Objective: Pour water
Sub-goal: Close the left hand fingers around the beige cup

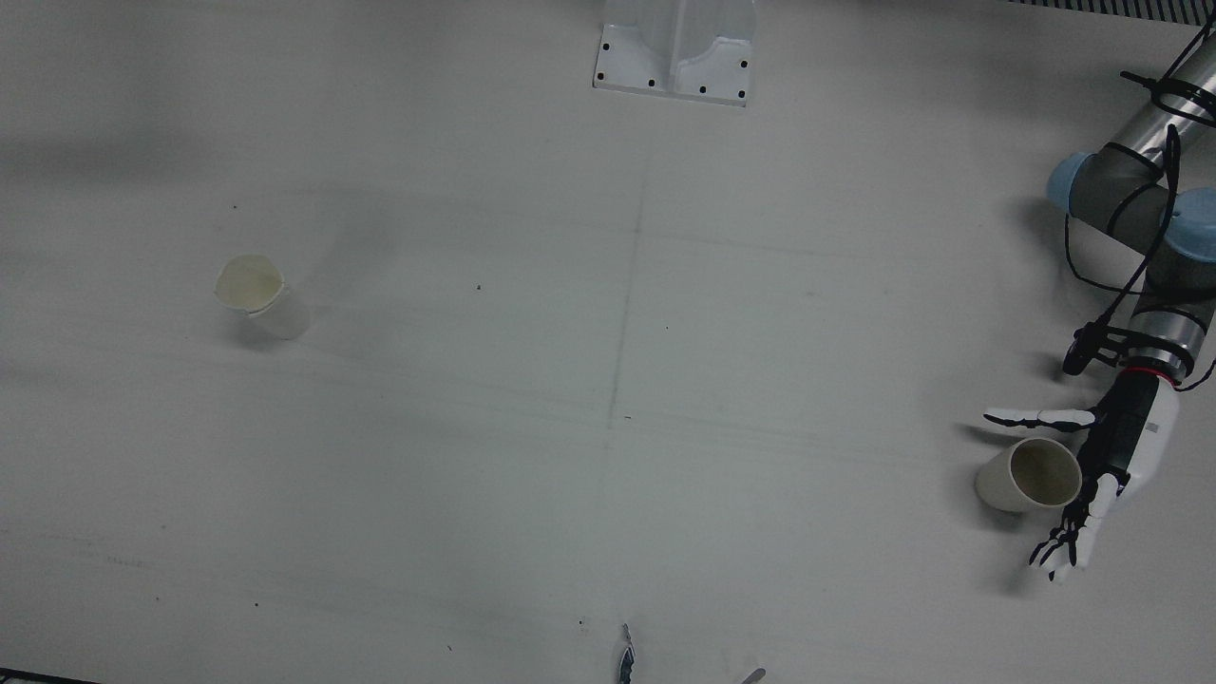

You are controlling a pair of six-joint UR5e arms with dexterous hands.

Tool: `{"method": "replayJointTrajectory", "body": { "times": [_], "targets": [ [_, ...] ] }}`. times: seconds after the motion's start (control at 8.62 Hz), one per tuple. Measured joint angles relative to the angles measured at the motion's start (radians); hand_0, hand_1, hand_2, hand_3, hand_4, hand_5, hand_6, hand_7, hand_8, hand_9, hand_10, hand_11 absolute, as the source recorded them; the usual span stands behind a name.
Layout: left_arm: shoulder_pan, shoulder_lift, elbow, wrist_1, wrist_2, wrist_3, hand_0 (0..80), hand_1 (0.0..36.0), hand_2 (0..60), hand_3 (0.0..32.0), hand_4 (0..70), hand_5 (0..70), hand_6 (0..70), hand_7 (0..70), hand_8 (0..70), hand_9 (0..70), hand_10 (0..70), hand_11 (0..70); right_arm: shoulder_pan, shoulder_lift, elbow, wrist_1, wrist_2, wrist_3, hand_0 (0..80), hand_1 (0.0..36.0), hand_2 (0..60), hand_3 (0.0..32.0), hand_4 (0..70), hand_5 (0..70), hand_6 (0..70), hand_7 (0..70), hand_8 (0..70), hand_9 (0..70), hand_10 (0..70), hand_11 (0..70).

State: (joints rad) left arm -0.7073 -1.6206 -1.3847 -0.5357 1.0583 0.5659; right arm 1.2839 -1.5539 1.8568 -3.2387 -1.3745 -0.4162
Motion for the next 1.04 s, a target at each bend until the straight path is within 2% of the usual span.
{"method": "replayJointTrajectory", "body": {
  "times": [0.46,0.58,0.81,0.93,1.04],
  "targets": [
    [0.001,-0.001,-0.017,0.020,0.001,0.001,80.0,32.1,0.0,9.2,5.0,0.0,3.7,20.7,3.2,8.5,5.9,12.5,0.001,0.000,-0.001,0.000,0.000,0.002,43.8,10.4,10.3,1.4,0.0,11.2,4.8,15.4,0.0,1.6,0.0,0.2],
    [0.002,-0.002,-0.013,0.022,0.000,0.001,80.0,31.4,0.0,7.2,5.6,0.0,8.0,23.4,5.9,12.1,6.6,13.5,0.002,0.000,-0.002,0.000,0.000,0.002,43.8,10.4,10.3,1.8,0.0,11.2,4.7,15.3,0.0,1.6,0.0,0.2],
    [0.002,-0.002,-0.009,0.027,-0.002,0.002,80.0,28.6,0.0,0.0,6.8,0.0,26.1,32.2,18.4,26.3,9.9,17.9,0.002,0.000,-0.003,0.000,0.000,0.002,43.7,10.3,10.3,2.0,0.0,11.1,4.6,15.2,0.0,1.6,0.0,0.1],
    [0.002,-0.002,-0.011,0.036,-0.001,0.001,80.0,31.0,0.0,0.0,9.5,0.0,31.4,39.9,22.9,32.6,11.1,19.9,0.002,-0.001,-0.003,0.001,0.000,0.001,43.6,10.1,10.1,2.4,0.0,11.2,4.6,15.2,0.0,1.6,0.0,0.3],
    [0.003,-0.006,-0.014,0.046,0.000,0.001,80.0,35.5,0.0,0.0,10.9,0.0,34.9,51.4,27.2,39.5,12.7,22.7,0.002,-0.001,-0.003,0.000,0.000,0.001,43.6,10.1,10.0,2.2,0.0,10.9,4.6,15.3,0.0,1.6,0.0,0.1]
  ]
}}
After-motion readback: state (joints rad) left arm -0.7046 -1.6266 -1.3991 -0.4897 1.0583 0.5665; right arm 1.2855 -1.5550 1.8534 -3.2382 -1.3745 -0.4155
